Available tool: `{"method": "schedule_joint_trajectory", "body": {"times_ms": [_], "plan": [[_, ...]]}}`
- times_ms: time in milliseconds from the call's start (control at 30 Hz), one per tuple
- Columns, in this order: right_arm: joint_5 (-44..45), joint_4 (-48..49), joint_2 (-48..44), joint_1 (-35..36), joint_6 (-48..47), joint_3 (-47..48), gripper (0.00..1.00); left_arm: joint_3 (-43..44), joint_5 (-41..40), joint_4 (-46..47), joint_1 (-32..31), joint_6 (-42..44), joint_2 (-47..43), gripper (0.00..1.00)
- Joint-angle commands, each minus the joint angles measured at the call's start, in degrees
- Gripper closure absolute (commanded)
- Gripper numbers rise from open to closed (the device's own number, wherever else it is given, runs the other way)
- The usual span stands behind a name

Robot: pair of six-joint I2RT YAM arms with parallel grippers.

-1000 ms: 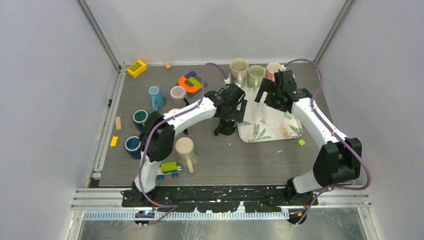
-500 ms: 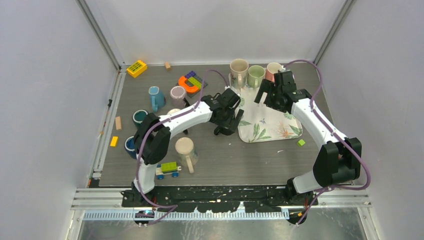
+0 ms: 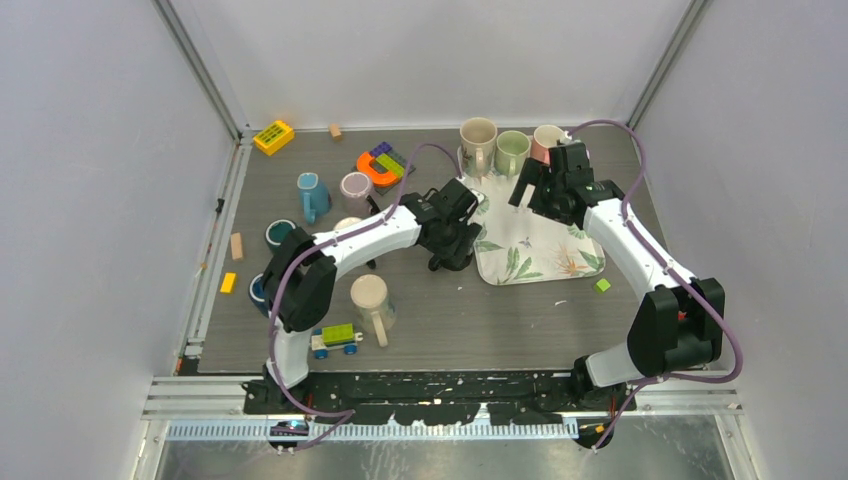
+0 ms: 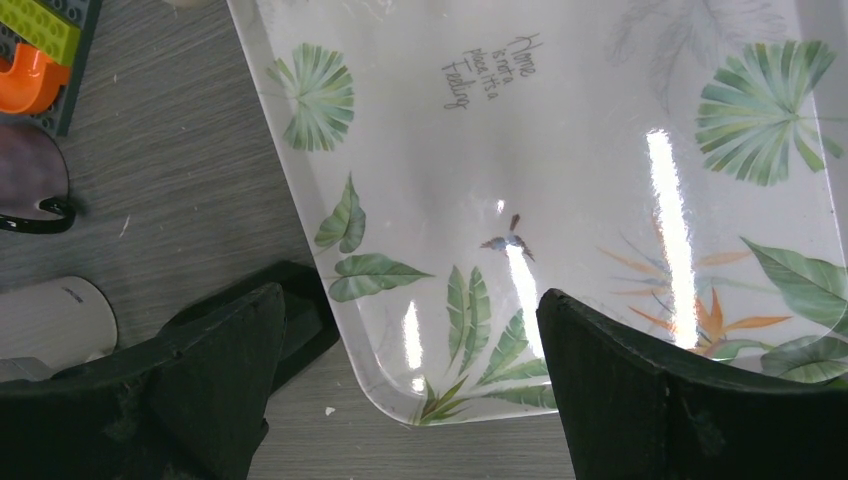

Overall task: Turn the mug right side up
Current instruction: Turn over the cup at the center of the board.

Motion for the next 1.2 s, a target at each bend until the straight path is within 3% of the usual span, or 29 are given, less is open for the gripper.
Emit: {"method": "schedule_joint_trajectory", "body": {"times_ms": [0,167,633,933,1167], "plan": [[-0.3,1.7,-2.2,-0.1,0.1,-0.3,0.00,0.2,1.4,1.8,-0.1,2.7,-1.7,0.41],[-0.5,1.6,-2.1,-0.2,0.2,-0.1,0.00,-0.7,1.8,2.1,-0.1,2.2,-1.6,0.52],[-0.4,1.8,-2.8,-0.1,0.4,-0.6,0.00,-5.0,0.5,6.3,-0.1,-1.1,-2.4,0.67],[-0.4,1.8,-2.6,-0.2,0.2,-0.8,0.00,-6.7,1.3,7.8,-0.1,-1.8,-3.2,0.84],[-1.0,1.8,-2.1,-0.1,0.1,-0.7,0.00,-6.9,1.6,8.0,-0.2,-2.4,-3.8,0.91]]}}
